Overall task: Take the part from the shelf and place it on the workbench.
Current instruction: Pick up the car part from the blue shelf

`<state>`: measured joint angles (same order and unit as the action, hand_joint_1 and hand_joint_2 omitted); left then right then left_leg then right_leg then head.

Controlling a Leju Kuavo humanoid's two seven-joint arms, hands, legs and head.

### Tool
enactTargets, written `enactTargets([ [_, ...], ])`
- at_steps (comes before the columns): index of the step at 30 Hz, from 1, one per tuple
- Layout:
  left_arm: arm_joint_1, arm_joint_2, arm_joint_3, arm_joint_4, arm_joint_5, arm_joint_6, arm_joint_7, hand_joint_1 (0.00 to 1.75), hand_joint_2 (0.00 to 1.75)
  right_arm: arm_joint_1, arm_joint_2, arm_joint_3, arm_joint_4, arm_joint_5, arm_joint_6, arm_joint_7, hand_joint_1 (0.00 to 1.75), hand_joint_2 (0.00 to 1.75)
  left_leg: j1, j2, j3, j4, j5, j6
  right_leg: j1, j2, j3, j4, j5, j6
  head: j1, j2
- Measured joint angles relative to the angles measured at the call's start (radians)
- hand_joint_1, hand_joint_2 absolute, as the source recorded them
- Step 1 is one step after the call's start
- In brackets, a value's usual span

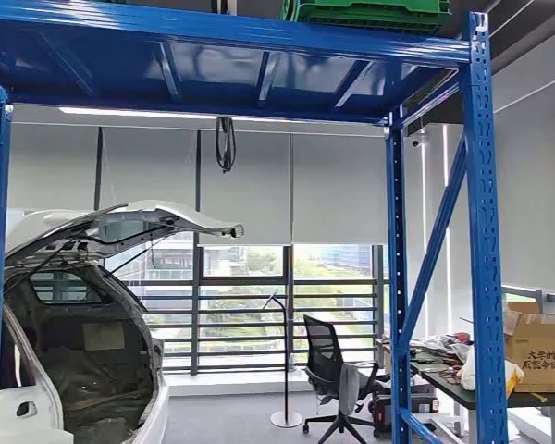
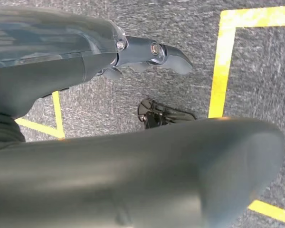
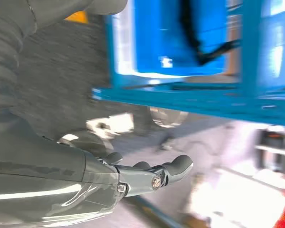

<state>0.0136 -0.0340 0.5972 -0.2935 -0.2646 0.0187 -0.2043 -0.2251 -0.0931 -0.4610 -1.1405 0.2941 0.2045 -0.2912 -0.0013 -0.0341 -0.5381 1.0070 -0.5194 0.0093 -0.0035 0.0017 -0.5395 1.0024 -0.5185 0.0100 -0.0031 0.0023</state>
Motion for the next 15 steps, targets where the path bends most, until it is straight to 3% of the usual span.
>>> enactTargets([
  [15, -0.015, 0.000, 0.161, 0.010, -0.043, 0.022, 0.020, 0.00, 0.00, -0.194, -0.130, 0.279, -0.373, 0.025, 0.002, 0.079, 0.00, 1.75, 0.000, 0.000, -0.001, 0.000, 0.001, 0.000, 0.000, 0.000, -0.001, 0.000, 0.000, 0.000, 0.000, 0.000],
])
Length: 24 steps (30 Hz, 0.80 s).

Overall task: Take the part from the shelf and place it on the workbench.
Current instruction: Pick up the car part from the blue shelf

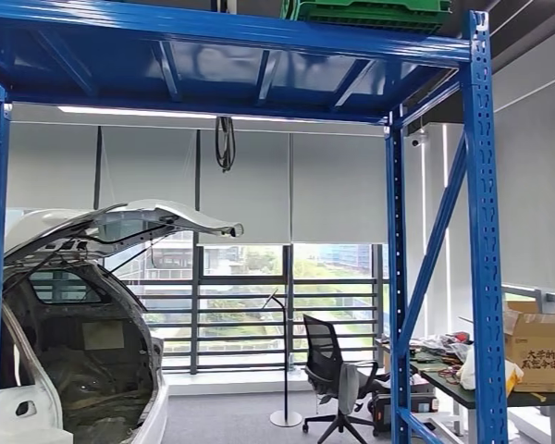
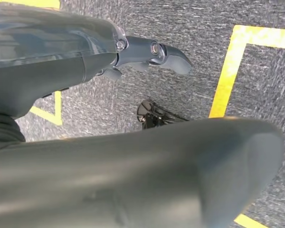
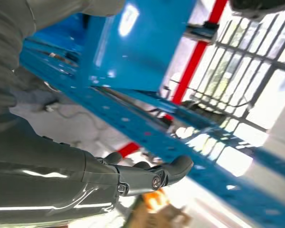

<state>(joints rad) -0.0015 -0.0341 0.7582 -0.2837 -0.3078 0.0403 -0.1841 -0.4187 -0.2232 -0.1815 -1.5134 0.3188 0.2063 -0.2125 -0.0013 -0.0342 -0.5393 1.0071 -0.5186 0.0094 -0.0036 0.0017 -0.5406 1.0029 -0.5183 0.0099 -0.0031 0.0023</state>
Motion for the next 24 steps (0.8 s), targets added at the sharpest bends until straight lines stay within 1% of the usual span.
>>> enactTargets([
  [2, -0.004, -0.001, 0.020, 0.004, -0.006, -0.001, -0.001, 0.00, 0.00, -0.026, -0.012, 0.052, -0.038, 0.019, -0.003, 0.012, 0.00, 1.75, 0.000, 0.000, 0.000, 0.000, 0.000, 0.000, 0.000, 0.000, 0.000, 0.000, 0.000, 0.000, 0.000, 0.000],
  [6, -0.010, -0.004, 0.050, 0.010, -0.024, -0.011, -0.007, 0.00, 0.00, -0.082, -0.035, 0.162, -0.077, 0.058, -0.009, 0.036, 0.00, 0.00, 0.000, 0.000, 0.000, 0.000, 0.000, 0.000, 0.000, 0.000, 0.000, 0.000, 0.000, 0.000, 0.000, 0.000],
  [9, -0.014, -0.007, 0.067, 0.015, -0.040, -0.019, -0.012, 0.00, 0.00, -0.117, -0.056, 0.241, -0.081, 0.067, -0.008, 0.051, 0.00, 0.00, 0.000, 0.000, 0.000, 0.000, 0.000, 0.000, 0.000, 0.000, 0.000, 0.000, 0.000, 0.000, 0.000, 0.000],
  [13, -0.017, -0.008, 0.084, 0.021, -0.067, -0.032, -0.020, 0.00, 0.00, -0.171, -0.098, 0.341, -0.076, 0.032, 0.003, 0.056, 0.00, 0.00, 0.000, 0.000, -0.001, 0.001, 0.000, 0.000, 0.000, 0.000, -0.001, 0.000, 0.000, 0.001, 0.000, 0.000],
  [16, -0.017, -0.008, 0.090, 0.022, -0.084, -0.035, -0.023, 0.00, 0.00, -0.191, -0.121, 0.375, -0.074, 0.004, 0.007, 0.055, 0.00, 0.00, -0.002, -0.002, -0.005, 0.004, 0.000, 0.000, -0.001, -0.001, -0.003, 0.000, 0.002, 0.003, 0.000, 0.000],
  [19, -0.019, -0.008, 0.104, 0.024, -0.103, -0.044, -0.028, 0.00, 0.00, -0.231, -0.159, 0.427, -0.071, -0.027, 0.013, 0.052, 0.00, 0.00, -0.003, -0.001, -0.007, 0.005, 0.000, 0.001, -0.003, 0.000, -0.006, 0.000, 0.003, 0.005, 0.000, 0.000],
  [22, -0.021, -0.008, 0.113, 0.025, -0.129, -0.057, -0.033, 0.00, 0.00, -0.254, -0.190, 0.470, -0.067, -0.063, 0.019, 0.052, 0.00, 0.00, -0.003, -0.002, -0.010, 0.010, -0.001, 0.003, -0.003, -0.001, -0.006, 0.000, 0.004, 0.008, 0.000, 0.000],
  [24, -0.021, -0.008, 0.117, 0.028, -0.141, -0.062, -0.037, 0.00, 0.00, -0.261, -0.203, 0.486, -0.064, -0.077, 0.022, 0.053, 0.00, 0.00, -0.005, -0.002, -0.014, 0.013, 0.000, 0.006, -0.004, -0.001, -0.008, -0.001, 0.006, 0.012, 0.000, 0.000],
])
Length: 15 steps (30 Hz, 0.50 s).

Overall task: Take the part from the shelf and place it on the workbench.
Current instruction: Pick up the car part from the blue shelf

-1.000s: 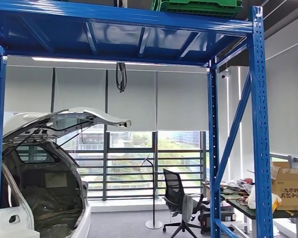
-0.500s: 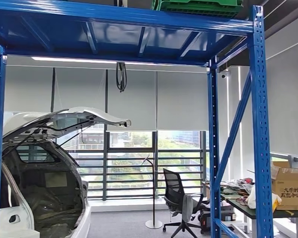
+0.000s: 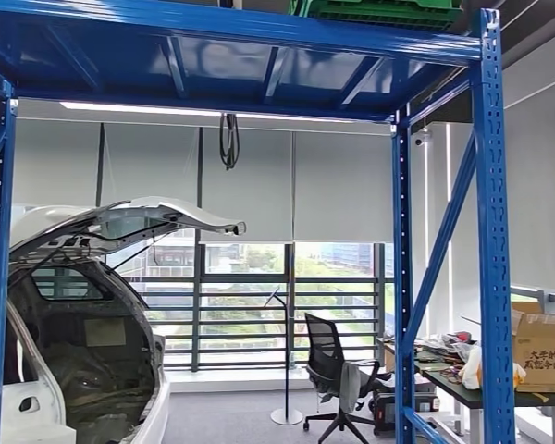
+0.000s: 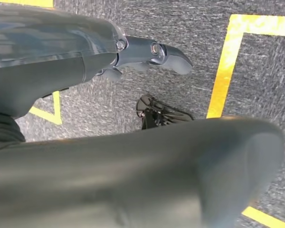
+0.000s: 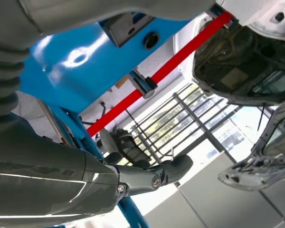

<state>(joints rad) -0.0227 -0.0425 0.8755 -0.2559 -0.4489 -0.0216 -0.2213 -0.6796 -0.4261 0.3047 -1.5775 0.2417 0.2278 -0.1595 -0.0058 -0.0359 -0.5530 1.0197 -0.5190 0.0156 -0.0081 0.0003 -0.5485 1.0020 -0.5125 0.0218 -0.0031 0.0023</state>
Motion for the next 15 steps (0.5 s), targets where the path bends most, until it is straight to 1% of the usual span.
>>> enactTargets([
  [1, 0.000, 0.000, 0.003, 0.001, -0.003, -0.001, -0.001, 0.00, 0.00, -0.003, -0.005, 0.006, 0.001, -0.006, 0.001, 0.001, 0.00, 0.00, -0.001, 0.000, -0.001, 0.000, 0.001, 0.003, -0.001, 0.000, 0.000, -0.001, 0.002, 0.003, 0.000, 0.000],
  [2, -0.001, -0.001, 0.005, 0.002, -0.006, -0.002, -0.003, 0.00, 0.00, -0.005, -0.011, 0.011, 0.001, -0.013, 0.002, 0.003, 0.00, 0.00, 0.001, 0.001, 0.000, -0.003, 0.004, 0.008, 0.000, 0.001, -0.001, -0.003, 0.002, 0.006, 0.000, 0.000],
  [3, -0.002, -0.002, 0.007, 0.003, -0.009, -0.003, -0.005, 0.00, 0.00, -0.007, -0.017, 0.015, 0.001, -0.021, 0.004, 0.005, 0.00, 0.00, 0.004, 0.002, 0.002, -0.009, 0.008, 0.014, 0.000, 0.001, -0.002, 0.000, -0.002, 0.010, 0.000, 0.000],
  [4, -0.003, -0.002, 0.009, 0.003, -0.011, -0.004, -0.006, 0.00, 0.00, -0.009, -0.023, 0.018, 0.001, -0.027, 0.004, 0.008, 0.00, 0.00, 0.007, 0.003, 0.005, -0.015, 0.012, 0.019, 0.000, 0.002, -0.009, 0.018, -0.014, 0.013, 0.000, 0.000],
  [5, -0.004, -0.003, 0.010, 0.003, -0.012, -0.005, -0.008, 0.00, 0.00, -0.011, -0.029, 0.020, 0.002, -0.033, 0.005, 0.010, 0.00, 0.00, 0.011, 0.004, 0.007, -0.020, 0.015, 0.023, -0.001, 0.002, -0.026, 0.056, -0.036, 0.016, 0.000, 0.000],
  [6, -0.005, -0.004, 0.012, 0.003, -0.013, -0.006, -0.009, 0.00, 0.00, -0.012, -0.034, 0.022, 0.004, -0.037, 0.007, 0.012, 0.00, 0.00, 0.012, 0.004, 0.008, -0.022, 0.017, 0.025, -0.003, 0.002, -0.054, 0.116, -0.065, 0.019, 0.000, 0.000],
  [7, -0.005, -0.004, 0.014, 0.003, -0.014, -0.007, -0.010, 0.00, 0.00, -0.012, -0.038, 0.025, 0.006, -0.041, 0.009, 0.014, 0.00, 0.00, 0.013, 0.004, 0.008, -0.022, 0.017, 0.025, -0.005, 0.002, -0.091, 0.188, -0.093, 0.023, 0.000, 0.000],
  [8, -0.005, -0.004, 0.015, 0.003, -0.016, -0.008, -0.011, 0.00, 0.00, -0.009, -0.042, 0.029, 0.009, -0.044, 0.010, 0.014, 0.00, 0.00, 0.013, 0.004, 0.008, -0.022, 0.016, 0.025, -0.009, 0.002, -0.123, 0.248, -0.109, 0.027, 0.000, 0.000],
  [9, -0.004, -0.004, 0.017, 0.003, -0.018, -0.009, -0.012, 0.00, 0.00, -0.006, -0.046, 0.033, 0.012, -0.047, 0.012, 0.014, 0.00, 0.00, 0.014, 0.004, 0.009, -0.021, 0.015, 0.025, -0.012, 0.002, -0.144, 0.279, -0.107, 0.032, 0.000, 0.000],
  [10, -0.004, -0.005, 0.019, 0.003, -0.020, -0.010, -0.013, 0.00, 0.00, -0.003, -0.050, 0.037, 0.014, -0.048, 0.013, 0.014, 0.00, 0.00, 0.015, 0.003, 0.011, -0.021, 0.014, 0.023, -0.015, 0.002, -0.146, 0.271, -0.085, 0.036, 0.000, 0.000],
  [11, -0.004, -0.005, 0.020, 0.003, -0.022, -0.011, -0.014, 0.00, 0.00, -0.001, -0.055, 0.039, 0.015, -0.049, 0.013, 0.014, 0.00, 0.00, 0.017, 0.001, 0.014, -0.020, 0.011, 0.019, -0.018, 0.001, -0.131, 0.224, -0.047, 0.039, 0.000, 0.000],
  [12, -0.004, -0.006, 0.021, 0.003, -0.023, -0.012, -0.014, 0.00, 0.00, 0.001, -0.059, 0.041, 0.016, -0.049, 0.013, 0.014, 0.00, 0.00, 0.018, -0.001, 0.015, -0.018, 0.007, 0.014, -0.021, 0.002, -0.105, 0.156, -0.005, 0.043, 0.000, 0.000],
  [13, -0.005, -0.006, 0.022, 0.003, -0.024, -0.012, -0.015, 0.00, 0.00, 0.001, -0.064, 0.042, 0.018, -0.049, 0.013, 0.015, 0.00, 0.00, 0.018, -0.003, 0.016, -0.015, 0.003, 0.008, -0.021, 0.004, -0.081, 0.095, 0.026, 0.045, 0.000, 0.000],
  [14, -0.005, -0.006, 0.023, 0.003, -0.024, -0.012, -0.016, 0.00, 0.00, 0.002, -0.068, 0.043, 0.020, -0.048, 0.014, 0.018, 0.00, 0.00, 0.018, -0.004, 0.013, -0.012, -0.001, 0.002, -0.021, 0.006, -0.063, 0.048, 0.042, 0.042, 0.000, 0.000],
  [15, -0.005, -0.006, 0.023, 0.003, -0.024, -0.012, -0.018, 0.00, 0.00, 0.005, -0.071, 0.044, 0.022, -0.048, 0.015, 0.021, 0.00, 0.00, 0.017, -0.006, 0.008, -0.009, -0.004, -0.002, -0.020, 0.008, -0.056, 0.023, 0.045, 0.038, 0.000, 0.000],
])
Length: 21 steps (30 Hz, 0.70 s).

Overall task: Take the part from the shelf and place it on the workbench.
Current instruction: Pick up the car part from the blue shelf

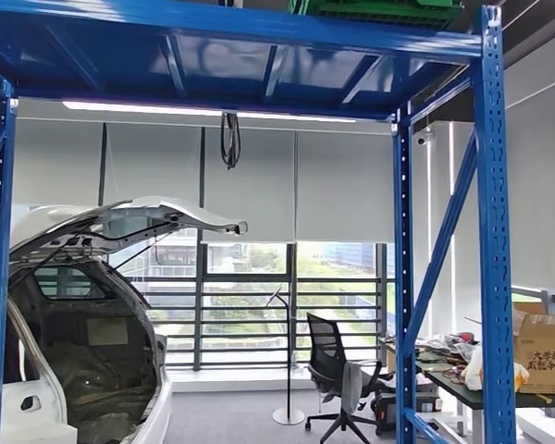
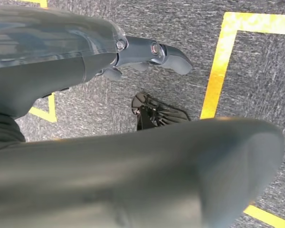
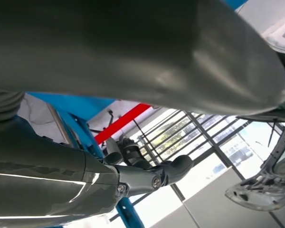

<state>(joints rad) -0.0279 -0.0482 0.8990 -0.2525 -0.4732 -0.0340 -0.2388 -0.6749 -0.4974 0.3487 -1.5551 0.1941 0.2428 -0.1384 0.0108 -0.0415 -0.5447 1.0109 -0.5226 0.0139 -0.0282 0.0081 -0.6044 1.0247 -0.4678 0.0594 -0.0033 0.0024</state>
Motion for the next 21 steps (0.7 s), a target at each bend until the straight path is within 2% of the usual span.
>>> enactTargets([
  [2, 0.001, 0.000, 0.002, 0.000, -0.001, 0.000, -0.002, 0.00, 0.00, 0.004, -0.004, 0.003, 0.004, 0.003, 0.004, 0.010, 0.00, 0.00, -0.001, -0.001, -0.007, 0.002, 0.000, 0.000, 0.001, 0.003, 0.000, -0.012, -0.007, -0.010, 0.000, 0.000],
  [5, 0.001, 0.001, 0.009, 0.002, -0.010, -0.002, -0.004, 0.00, 0.00, 0.003, -0.011, 0.017, 0.020, 0.016, 0.009, 0.027, 0.00, 0.00, -0.005, 0.000, -0.005, -0.008, 0.009, 0.009, -0.004, 0.006, 0.003, -0.026, 0.001, -0.009, 0.000, 0.000],
  [8, -0.002, 0.001, 0.014, 0.002, -0.018, -0.004, -0.007, 0.00, 0.00, 0.003, -0.020, 0.033, 0.036, 0.028, 0.008, 0.035, 0.00, 0.00, -0.001, 0.006, 0.050, -0.106, 0.056, 0.033, -0.002, 0.003, 0.018, -0.050, 0.004, -0.009, 0.000, 0.000],
  [9, -0.003, 0.002, 0.015, 0.002, -0.020, -0.005, -0.008, 0.00, 0.00, 0.002, -0.023, 0.038, 0.042, 0.032, 0.007, 0.035, 0.00, 0.00, 0.003, 0.009, 0.071, -0.138, 0.067, 0.036, -0.001, 0.001, 0.005, -0.021, -0.011, -0.009, 0.000, 0.000],
  [11, -0.005, 0.002, 0.016, 0.002, -0.021, -0.008, -0.009, 0.00, 0.00, 0.003, -0.028, 0.048, 0.058, 0.039, 0.006, 0.037, 0.00, 0.00, 0.008, 0.013, 0.089, -0.157, 0.066, 0.028, -0.006, -0.001, -0.051, 0.091, -0.055, -0.001, 0.000, 0.000],
  [12, -0.005, 0.002, 0.016, 0.002, -0.023, -0.008, -0.009, 0.00, 0.00, 0.007, -0.030, 0.053, 0.065, 0.041, 0.006, 0.037, 0.00, 0.00, 0.013, 0.014, 0.094, -0.154, 0.061, 0.020, -0.012, -0.001, -0.082, 0.146, -0.070, 0.007, 0.000, 0.000],
  [13, -0.004, 0.001, 0.016, 0.003, -0.025, -0.009, -0.009, 0.00, 0.00, 0.011, -0.031, 0.059, 0.071, 0.041, 0.005, 0.037, 0.00, 0.00, 0.018, 0.014, 0.098, -0.148, 0.052, 0.009, -0.019, -0.002, -0.098, 0.169, -0.065, 0.017, -0.001, 0.000],
  [14, -0.003, 0.000, 0.016, 0.003, -0.027, -0.010, -0.009, 0.00, 0.00, 0.014, -0.031, 0.065, 0.075, 0.041, 0.005, 0.038, 0.00, 0.00, 0.024, 0.014, 0.100, -0.138, 0.041, -0.003, -0.028, -0.003, -0.097, 0.157, -0.043, 0.028, -0.001, 0.000],
  [15, -0.003, 0.000, 0.016, 0.003, -0.029, -0.010, -0.009, 0.00, 0.00, 0.015, -0.031, 0.070, 0.079, 0.041, 0.005, 0.038, 0.00, 0.00, 0.032, 0.013, 0.101, -0.121, 0.026, -0.017, -0.038, -0.004, -0.079, 0.111, -0.009, 0.042, -0.001, 0.000],
  [16, -0.003, 0.001, 0.016, 0.003, -0.031, -0.010, -0.009, 0.00, 0.00, 0.015, -0.031, 0.074, 0.083, 0.041, 0.004, 0.038, 0.00, 0.00, 0.040, 0.012, 0.098, -0.100, 0.008, -0.032, -0.045, -0.002, -0.057, 0.065, 0.011, 0.058, 0.000, 0.000],
  [17, -0.004, 0.005, 0.017, 0.003, -0.032, -0.011, -0.010, 0.00, 0.00, 0.015, -0.031, 0.078, 0.088, 0.041, 0.003, 0.037, 0.00, 0.00, 0.046, 0.011, 0.091, -0.073, -0.013, -0.048, -0.048, 0.003, -0.040, 0.029, 0.021, 0.064, -0.001, 0.000],
  [18, -0.005, 0.009, 0.018, 0.004, -0.034, -0.011, -0.011, 0.00, 0.00, 0.016, -0.031, 0.082, 0.093, 0.041, 0.002, 0.038, 0.00, 0.00, 0.049, 0.009, 0.082, -0.050, -0.029, -0.060, -0.049, 0.007, -0.034, 0.017, 0.016, 0.059, 0.001, 0.000],
  [19, -0.005, 0.011, 0.019, 0.004, -0.035, -0.011, -0.012, 0.00, 0.00, 0.019, -0.031, 0.086, 0.097, 0.041, 0.001, 0.038, 0.00, 0.00, 0.050, 0.007, 0.074, -0.034, -0.038, -0.068, -0.046, 0.012, -0.037, 0.026, 0.000, 0.046, 0.003, 0.000],
  [20, -0.005, 0.012, 0.020, 0.006, -0.037, -0.011, -0.013, 0.00, 0.00, 0.020, -0.031, 0.090, 0.101, 0.042, 0.000, 0.039, 0.00, 0.00, 0.050, 0.007, 0.068, -0.025, -0.043, -0.073, -0.044, 0.013, -0.042, 0.034, -0.006, 0.028, 0.004, 0.000],
  [21, -0.004, 0.011, 0.021, 0.007, -0.038, -0.011, -0.014, 0.00, 0.00, 0.022, -0.031, 0.093, 0.102, 0.042, -0.001, 0.040, 0.00, 0.00, 0.049, 0.007, 0.066, -0.025, -0.043, -0.074, -0.043, 0.011, -0.047, 0.043, -0.011, 0.016, 0.006, 0.000],
])
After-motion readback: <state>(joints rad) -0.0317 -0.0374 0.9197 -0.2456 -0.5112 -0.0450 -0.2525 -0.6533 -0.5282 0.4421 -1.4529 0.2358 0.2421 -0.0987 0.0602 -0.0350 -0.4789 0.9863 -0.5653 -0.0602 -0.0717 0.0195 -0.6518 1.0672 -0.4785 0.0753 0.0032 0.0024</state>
